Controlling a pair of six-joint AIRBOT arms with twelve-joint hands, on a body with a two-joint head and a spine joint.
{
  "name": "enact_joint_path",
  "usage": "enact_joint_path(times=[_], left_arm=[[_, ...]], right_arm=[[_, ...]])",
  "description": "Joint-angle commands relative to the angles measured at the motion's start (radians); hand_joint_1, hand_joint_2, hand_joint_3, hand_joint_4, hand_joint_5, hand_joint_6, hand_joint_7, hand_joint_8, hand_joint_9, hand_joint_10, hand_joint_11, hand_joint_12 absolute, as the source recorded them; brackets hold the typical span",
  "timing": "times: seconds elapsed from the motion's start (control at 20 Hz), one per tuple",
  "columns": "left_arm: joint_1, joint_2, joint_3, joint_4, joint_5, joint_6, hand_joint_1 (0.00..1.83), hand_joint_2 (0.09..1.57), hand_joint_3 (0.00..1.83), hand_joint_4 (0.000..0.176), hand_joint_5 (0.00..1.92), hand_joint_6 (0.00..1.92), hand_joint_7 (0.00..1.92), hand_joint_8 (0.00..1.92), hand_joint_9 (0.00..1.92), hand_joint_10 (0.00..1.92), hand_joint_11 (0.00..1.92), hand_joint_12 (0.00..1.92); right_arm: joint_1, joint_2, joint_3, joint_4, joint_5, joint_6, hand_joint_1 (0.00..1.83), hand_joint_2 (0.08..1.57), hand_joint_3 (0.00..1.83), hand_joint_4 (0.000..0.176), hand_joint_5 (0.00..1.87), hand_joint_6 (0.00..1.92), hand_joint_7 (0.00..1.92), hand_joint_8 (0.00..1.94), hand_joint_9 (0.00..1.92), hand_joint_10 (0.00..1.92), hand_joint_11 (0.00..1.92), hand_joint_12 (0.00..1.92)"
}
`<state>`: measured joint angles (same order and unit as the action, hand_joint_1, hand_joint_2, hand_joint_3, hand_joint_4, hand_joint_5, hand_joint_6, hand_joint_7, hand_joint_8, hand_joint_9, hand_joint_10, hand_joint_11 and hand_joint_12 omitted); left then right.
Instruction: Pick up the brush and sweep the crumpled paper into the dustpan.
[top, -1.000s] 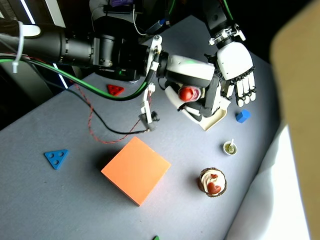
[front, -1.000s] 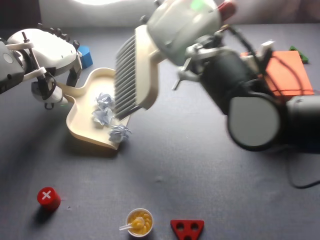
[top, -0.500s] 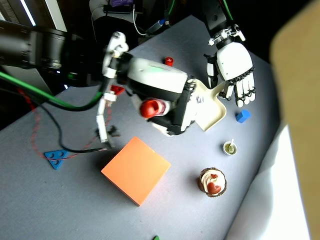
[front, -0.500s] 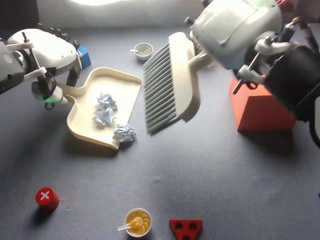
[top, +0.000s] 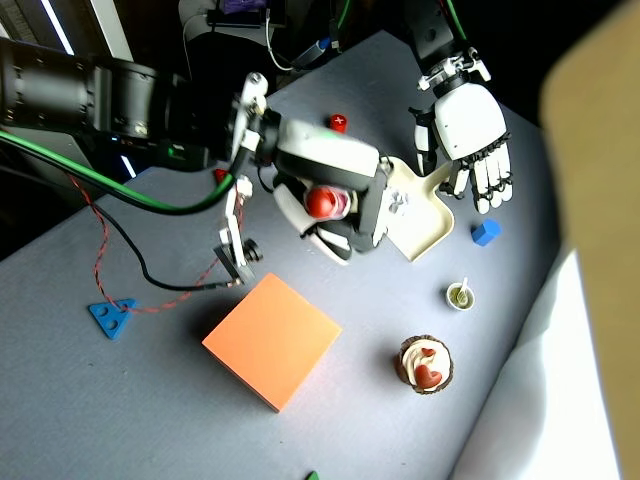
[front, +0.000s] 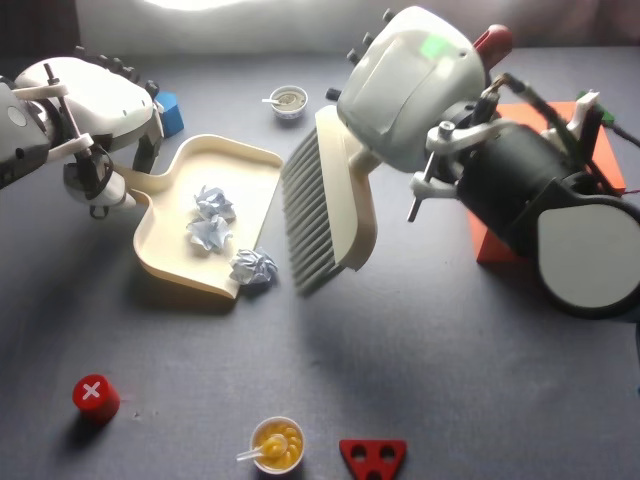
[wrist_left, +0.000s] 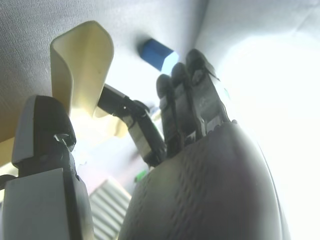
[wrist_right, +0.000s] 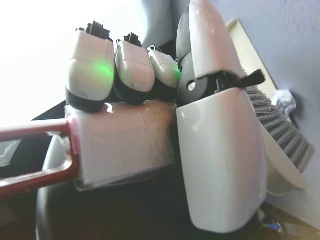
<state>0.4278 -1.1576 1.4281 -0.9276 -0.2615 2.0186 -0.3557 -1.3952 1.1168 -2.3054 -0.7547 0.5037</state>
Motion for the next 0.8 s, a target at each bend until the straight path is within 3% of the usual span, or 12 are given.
enact_joint_path(times=[0.0, 0.2, 0.25, 0.3, 0.35, 0.45, 0.5, 0.55, 0.6, 0.65, 0.75], left_arm=[[-0.008, 0.005, 0.005, 0.017, -0.087, 0.005, 1.08, 1.11, 0.00, 0.003, 0.99, 0.96, 0.34, 0.01, 0.26, 0.00, 0.23, 0.01], [-0.008, 0.005, 0.008, 0.016, -0.088, 0.005, 1.09, 1.11, 0.00, 0.000, 1.00, 0.94, 0.36, 0.01, 0.27, 0.00, 0.25, 0.02], [-0.008, 0.005, 0.008, 0.016, -0.089, 0.005, 1.09, 1.11, 0.00, 0.016, 1.01, 0.93, 0.35, 0.00, 0.27, 0.00, 0.24, 0.01], [-0.008, 0.005, 0.008, 0.015, -0.090, 0.005, 1.09, 1.10, 0.00, 0.002, 1.02, 0.91, 0.36, 0.00, 0.28, 0.00, 0.26, 0.02], [-0.008, 0.005, 0.008, 0.015, -0.090, 0.005, 1.08, 1.11, 0.00, 0.024, 1.01, 0.93, 0.35, 0.00, 0.27, 0.00, 0.24, 0.01], [-0.008, 0.005, 0.008, 0.015, -0.088, 0.005, 1.08, 1.11, 0.00, 0.028, 1.00, 0.94, 0.35, 0.00, 0.26, 0.00, 0.23, 0.01], [-0.007, 0.005, 0.008, 0.015, -0.086, 0.005, 1.09, 1.10, 0.00, 0.001, 1.02, 0.92, 0.35, 0.00, 0.28, 0.00, 0.25, 0.02], [-0.007, 0.005, 0.008, 0.015, -0.086, 0.005, 1.09, 1.10, 0.00, 0.021, 1.03, 0.90, 0.37, 0.00, 0.28, 0.00, 0.26, 0.02], [-0.007, 0.005, 0.008, 0.015, -0.086, 0.005, 1.09, 1.10, 0.00, 0.021, 1.03, 0.90, 0.37, 0.00, 0.28, 0.00, 0.26, 0.02], [-0.007, 0.005, 0.008, 0.015, -0.087, 0.005, 1.10, 1.09, 0.00, 0.002, 1.03, 0.89, 0.37, 0.00, 0.28, 0.00, 0.28, 0.03], [-0.007, 0.005, 0.008, 0.016, -0.088, 0.005, 1.09, 1.10, 0.00, 0.010, 1.02, 0.91, 0.36, 0.00, 0.28, 0.00, 0.27, 0.02]], right_arm=[[0.006, -0.004, 0.003, -0.073, -0.072, -0.011, 1.45, 1.18, 0.00, 0.000, 1.11, 1.92, 1.33, 1.94, 1.42, 1.92, 1.53, 1.92], [0.002, -0.044, 0.045, -0.081, -0.065, -0.015, 1.47, 1.17, 0.00, 0.000, 1.08, 1.92, 1.30, 1.94, 1.40, 1.92, 1.52, 1.92], [0.003, -0.049, 0.049, -0.085, -0.065, -0.015, 1.47, 1.17, 0.00, 0.000, 1.09, 1.92, 1.31, 1.94, 1.41, 1.92, 1.52, 1.92], [0.003, -0.054, 0.052, -0.089, -0.065, -0.015, 1.47, 1.17, 0.00, 0.000, 1.10, 1.92, 1.32, 1.94, 1.41, 1.92, 1.53, 1.92], [0.004, -0.060, 0.056, -0.093, -0.065, -0.015, 1.47, 1.17, 0.00, 0.000, 1.10, 1.92, 1.32, 1.94, 1.42, 1.92, 1.53, 1.92], [0.004, -0.071, 0.063, -0.096, -0.066, -0.015, 1.47, 1.17, 0.00, 0.000, 1.09, 1.92, 1.32, 1.94, 1.42, 1.92, 1.53, 1.92], [0.004, -0.078, 0.067, -0.096, -0.068, -0.015, 1.47, 1.18, 0.00, 0.000, 1.07, 1.92, 1.30, 1.94, 1.40, 1.92, 1.52, 1.92], [0.004, -0.084, 0.072, -0.096, -0.071, -0.015, 1.47, 1.18, 0.00, 0.000, 1.08, 1.92, 1.30, 1.94, 1.40, 1.92, 1.52, 1.92], [0.004, -0.092, 0.078, -0.096, -0.075, -0.015, 1.47, 1.18, 0.00, 0.000, 1.08, 1.92, 1.30, 1.94, 1.40, 1.92, 1.52, 1.92], [0.004, -0.102, 0.087, -0.096, -0.085, -0.015, 1.45, 1.17, 0.00, 0.000, 1.11, 1.92, 1.32, 1.94, 1.41, 1.92, 1.51, 1.92], [0.006, -0.113, 0.101, -0.096, -0.091, -0.015, 1.45, 1.18, 0.00, 0.000, 1.11, 1.92, 1.34, 1.94, 1.43, 1.92, 1.53, 1.92]])
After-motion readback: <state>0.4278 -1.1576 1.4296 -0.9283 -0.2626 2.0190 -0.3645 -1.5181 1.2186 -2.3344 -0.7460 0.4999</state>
